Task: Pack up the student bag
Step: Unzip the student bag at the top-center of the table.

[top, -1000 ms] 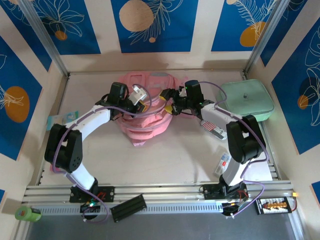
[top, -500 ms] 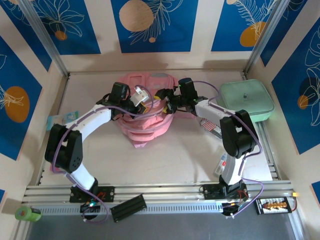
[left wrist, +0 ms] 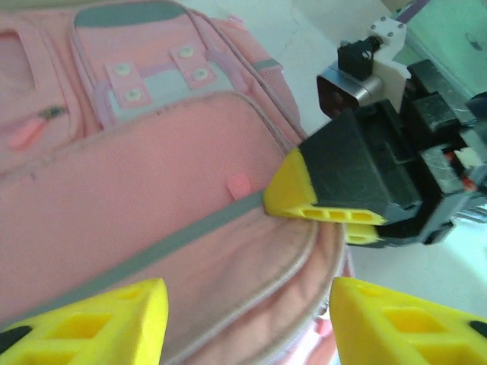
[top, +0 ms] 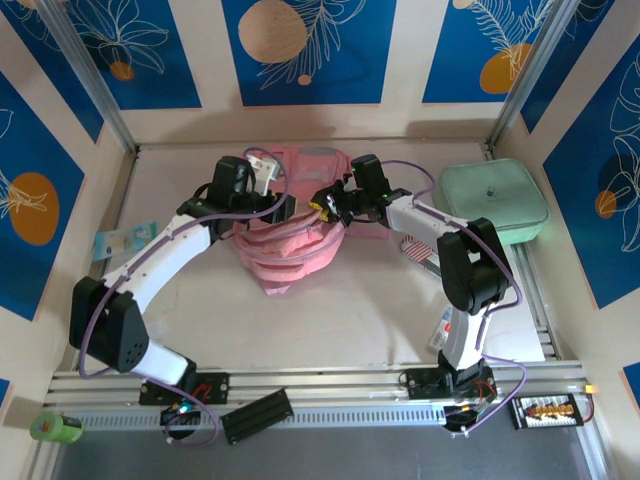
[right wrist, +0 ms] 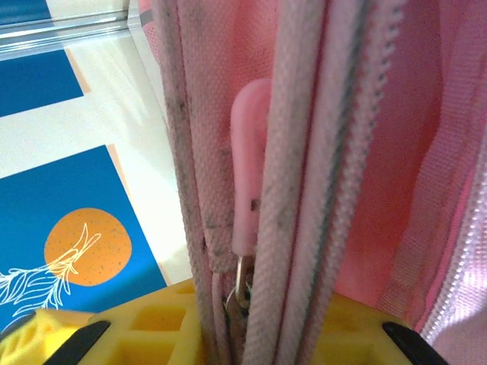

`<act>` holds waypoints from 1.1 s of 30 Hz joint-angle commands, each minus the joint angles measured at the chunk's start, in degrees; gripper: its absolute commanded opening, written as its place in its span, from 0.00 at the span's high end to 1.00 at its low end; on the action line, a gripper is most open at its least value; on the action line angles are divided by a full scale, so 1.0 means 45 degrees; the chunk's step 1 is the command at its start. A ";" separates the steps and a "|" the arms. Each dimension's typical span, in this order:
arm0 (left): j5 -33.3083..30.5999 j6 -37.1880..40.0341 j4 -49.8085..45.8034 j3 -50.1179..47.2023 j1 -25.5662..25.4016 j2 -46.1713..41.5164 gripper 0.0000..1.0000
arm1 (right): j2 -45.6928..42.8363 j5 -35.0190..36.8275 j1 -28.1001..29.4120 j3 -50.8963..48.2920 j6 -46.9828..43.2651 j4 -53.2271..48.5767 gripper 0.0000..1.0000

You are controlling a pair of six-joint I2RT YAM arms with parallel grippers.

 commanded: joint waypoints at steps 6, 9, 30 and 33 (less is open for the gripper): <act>-0.2081 -0.3610 -0.1335 -0.0272 -0.2198 -0.0137 0.39 | -0.0448 -0.0394 0.0192 0.0562 -0.0419 0.0546 0.76; -0.2617 -0.4018 -0.1424 -0.0156 -0.2733 0.0336 0.44 | -0.0488 -0.0374 0.0202 0.0513 -0.0408 0.0568 0.76; -0.4601 -0.5235 -0.1392 0.1163 -0.3453 0.2829 0.65 | -0.0629 -0.0576 0.0287 0.0450 -0.0561 0.0658 0.76; -0.5026 -0.5319 -0.1500 0.1260 -0.3459 0.3031 0.67 | -0.0641 -0.0611 0.0345 0.0451 -0.0640 0.0645 0.76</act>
